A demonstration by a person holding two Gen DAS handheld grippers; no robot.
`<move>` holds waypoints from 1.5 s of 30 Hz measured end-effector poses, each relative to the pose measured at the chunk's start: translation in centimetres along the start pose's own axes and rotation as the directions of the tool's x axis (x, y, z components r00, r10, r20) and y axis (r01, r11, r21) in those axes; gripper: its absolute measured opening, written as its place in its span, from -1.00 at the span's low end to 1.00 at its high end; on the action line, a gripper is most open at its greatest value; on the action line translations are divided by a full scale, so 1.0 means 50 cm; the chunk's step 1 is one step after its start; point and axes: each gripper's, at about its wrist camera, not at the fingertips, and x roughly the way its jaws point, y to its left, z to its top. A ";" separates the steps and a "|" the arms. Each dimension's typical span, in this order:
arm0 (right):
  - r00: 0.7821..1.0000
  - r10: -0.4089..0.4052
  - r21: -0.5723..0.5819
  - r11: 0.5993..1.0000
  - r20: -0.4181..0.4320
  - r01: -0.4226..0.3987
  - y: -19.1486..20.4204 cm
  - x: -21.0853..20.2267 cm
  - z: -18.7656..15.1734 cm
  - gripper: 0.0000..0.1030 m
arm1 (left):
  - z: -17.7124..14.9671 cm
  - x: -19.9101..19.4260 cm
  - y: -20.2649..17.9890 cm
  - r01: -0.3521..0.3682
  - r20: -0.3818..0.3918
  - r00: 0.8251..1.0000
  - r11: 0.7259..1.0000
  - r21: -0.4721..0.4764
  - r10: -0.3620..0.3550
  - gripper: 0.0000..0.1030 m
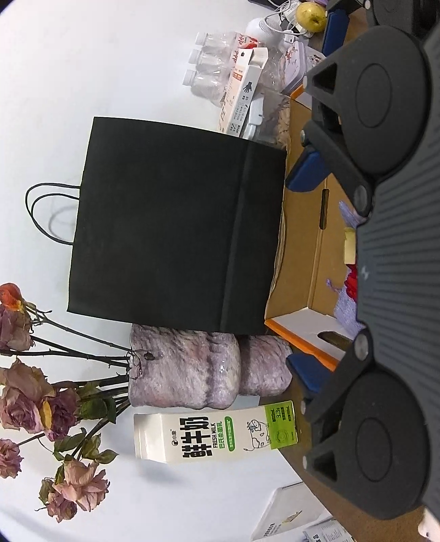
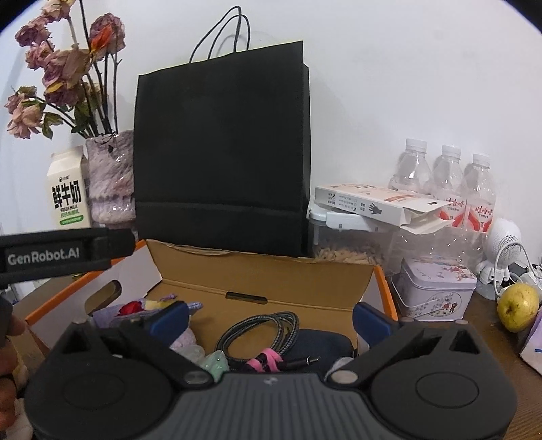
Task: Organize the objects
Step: 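Withdraw both grippers from the box toward the plush hamster and tissue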
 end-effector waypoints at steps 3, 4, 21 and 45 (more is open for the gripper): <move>1.000 0.002 0.000 1.000 0.006 -0.002 0.000 -0.008 0.000 1.00 | -0.003 -0.008 0.007 -0.003 0.000 1.000 1.000 0.007 0.003 1.00; 1.000 0.002 -0.004 1.000 0.008 -0.002 0.000 -0.012 -0.001 1.00 | -0.004 -0.012 0.009 -0.005 0.000 1.000 1.000 0.008 0.005 1.00; 0.998 0.053 -0.102 0.994 0.036 -0.049 0.019 -0.125 -0.053 1.00 | -0.051 -0.162 0.108 -0.002 0.015 1.000 0.999 0.043 0.001 1.00; 0.992 0.125 -0.118 0.985 -0.022 -0.127 0.132 -0.332 -0.156 1.00 | -0.131 -0.423 0.226 0.028 -0.074 0.997 0.994 0.103 -0.020 1.00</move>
